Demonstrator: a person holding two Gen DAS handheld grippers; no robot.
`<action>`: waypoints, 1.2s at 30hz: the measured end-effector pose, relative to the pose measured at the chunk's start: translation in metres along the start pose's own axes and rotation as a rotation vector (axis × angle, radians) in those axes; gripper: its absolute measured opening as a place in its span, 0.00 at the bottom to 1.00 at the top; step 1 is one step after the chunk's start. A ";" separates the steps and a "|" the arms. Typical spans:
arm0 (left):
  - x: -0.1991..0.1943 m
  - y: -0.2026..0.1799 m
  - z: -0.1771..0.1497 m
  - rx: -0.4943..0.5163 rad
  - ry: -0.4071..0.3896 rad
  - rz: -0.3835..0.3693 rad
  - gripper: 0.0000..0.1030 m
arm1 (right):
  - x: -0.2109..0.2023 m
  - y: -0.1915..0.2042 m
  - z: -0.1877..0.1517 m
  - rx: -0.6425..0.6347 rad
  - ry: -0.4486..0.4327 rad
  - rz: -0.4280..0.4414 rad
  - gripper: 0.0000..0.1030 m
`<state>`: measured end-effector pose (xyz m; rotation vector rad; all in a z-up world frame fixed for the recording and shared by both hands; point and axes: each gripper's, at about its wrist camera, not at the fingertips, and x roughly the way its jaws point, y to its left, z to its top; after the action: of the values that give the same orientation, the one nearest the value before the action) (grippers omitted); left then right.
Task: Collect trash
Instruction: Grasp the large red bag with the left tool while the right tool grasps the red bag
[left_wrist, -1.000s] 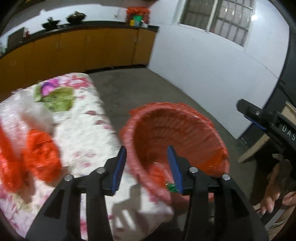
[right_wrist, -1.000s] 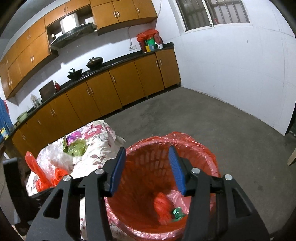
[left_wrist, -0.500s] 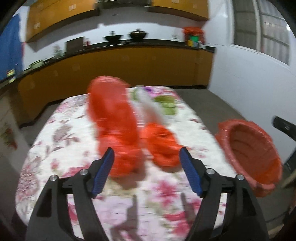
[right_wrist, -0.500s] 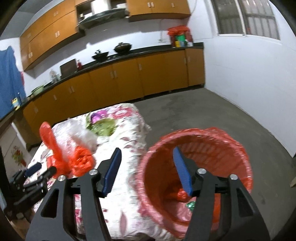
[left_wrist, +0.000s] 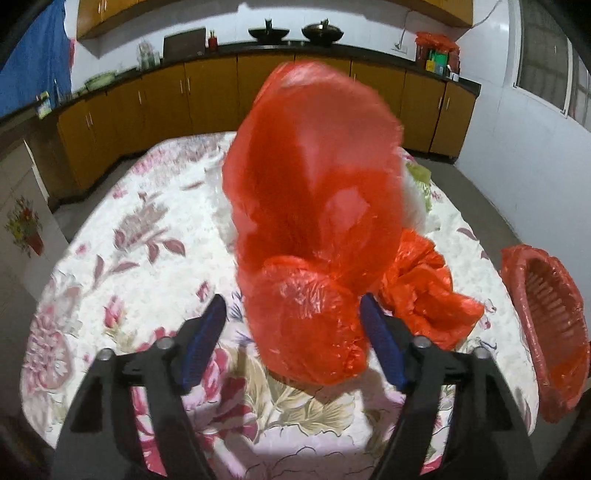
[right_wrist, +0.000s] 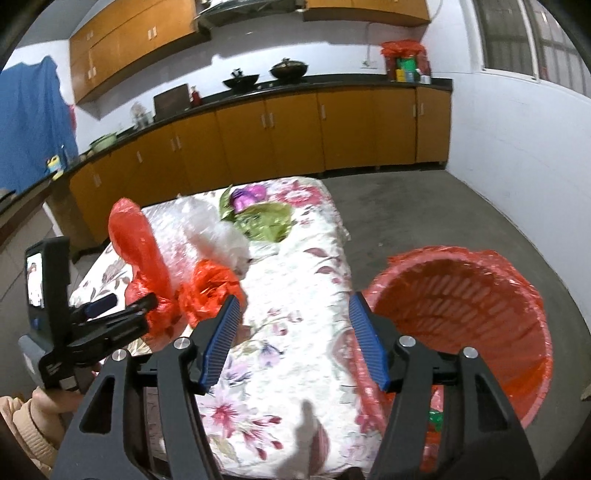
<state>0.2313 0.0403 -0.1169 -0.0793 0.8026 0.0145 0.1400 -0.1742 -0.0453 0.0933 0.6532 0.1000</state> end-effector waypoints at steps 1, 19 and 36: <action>0.003 0.003 -0.002 -0.011 0.014 -0.020 0.52 | 0.002 0.003 0.000 -0.005 0.005 0.004 0.60; -0.048 0.098 -0.010 -0.171 -0.091 0.014 0.16 | 0.072 0.079 -0.004 -0.132 0.110 0.110 0.59; -0.052 0.100 -0.008 -0.192 -0.092 0.001 0.16 | 0.094 0.071 -0.013 -0.156 0.166 0.085 0.12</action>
<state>0.1858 0.1400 -0.0916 -0.2583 0.7076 0.0954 0.2019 -0.0915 -0.1036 -0.0378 0.8053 0.2417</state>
